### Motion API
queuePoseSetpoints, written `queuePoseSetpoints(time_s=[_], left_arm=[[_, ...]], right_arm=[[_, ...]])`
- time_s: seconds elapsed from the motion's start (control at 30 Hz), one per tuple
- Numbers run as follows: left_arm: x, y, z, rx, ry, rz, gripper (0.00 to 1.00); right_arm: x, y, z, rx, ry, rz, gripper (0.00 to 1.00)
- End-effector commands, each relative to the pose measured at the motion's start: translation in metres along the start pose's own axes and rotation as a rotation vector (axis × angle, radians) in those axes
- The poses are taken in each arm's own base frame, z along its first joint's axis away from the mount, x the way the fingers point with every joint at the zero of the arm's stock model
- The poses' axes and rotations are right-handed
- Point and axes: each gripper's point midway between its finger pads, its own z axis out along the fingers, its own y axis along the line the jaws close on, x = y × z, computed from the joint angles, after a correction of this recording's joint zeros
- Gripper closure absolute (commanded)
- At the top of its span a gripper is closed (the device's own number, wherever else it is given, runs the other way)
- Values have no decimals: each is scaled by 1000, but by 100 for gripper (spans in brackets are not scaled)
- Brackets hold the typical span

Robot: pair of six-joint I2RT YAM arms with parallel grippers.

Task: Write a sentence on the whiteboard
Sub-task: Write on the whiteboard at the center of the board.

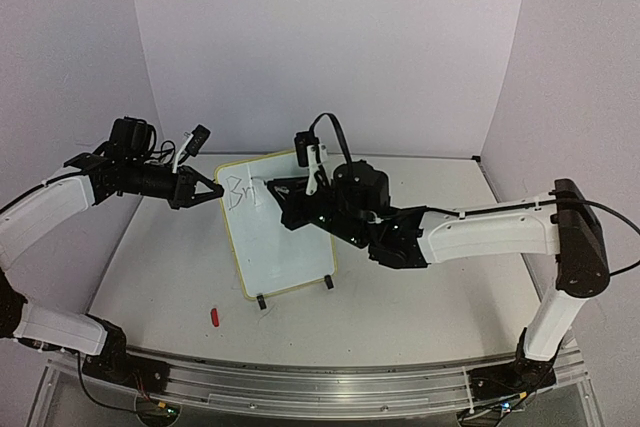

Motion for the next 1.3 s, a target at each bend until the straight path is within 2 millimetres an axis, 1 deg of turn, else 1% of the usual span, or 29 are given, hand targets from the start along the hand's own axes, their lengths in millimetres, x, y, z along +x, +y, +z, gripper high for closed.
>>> queuePoseSetpoints(time_s=[0.0,0.27,0.87,1.1,1.27], left_arm=[[17,12,9,-47,63,3,100],[17,12,9,-45,64,2,100],[16,11,9,-40,60,5,100],[17,11,9,-46,63,6,100],[18,12,9,-55,66,9,100]], right_arm=[[-13,3,3,7,-43,3,100],[-10,1,9,24,-28,-2,100],[-4,-7,10,68,-21,-1,100],[-5,6,10,-2,-6,-5,100],[-12,15,-2,-56,-1,1,100]])
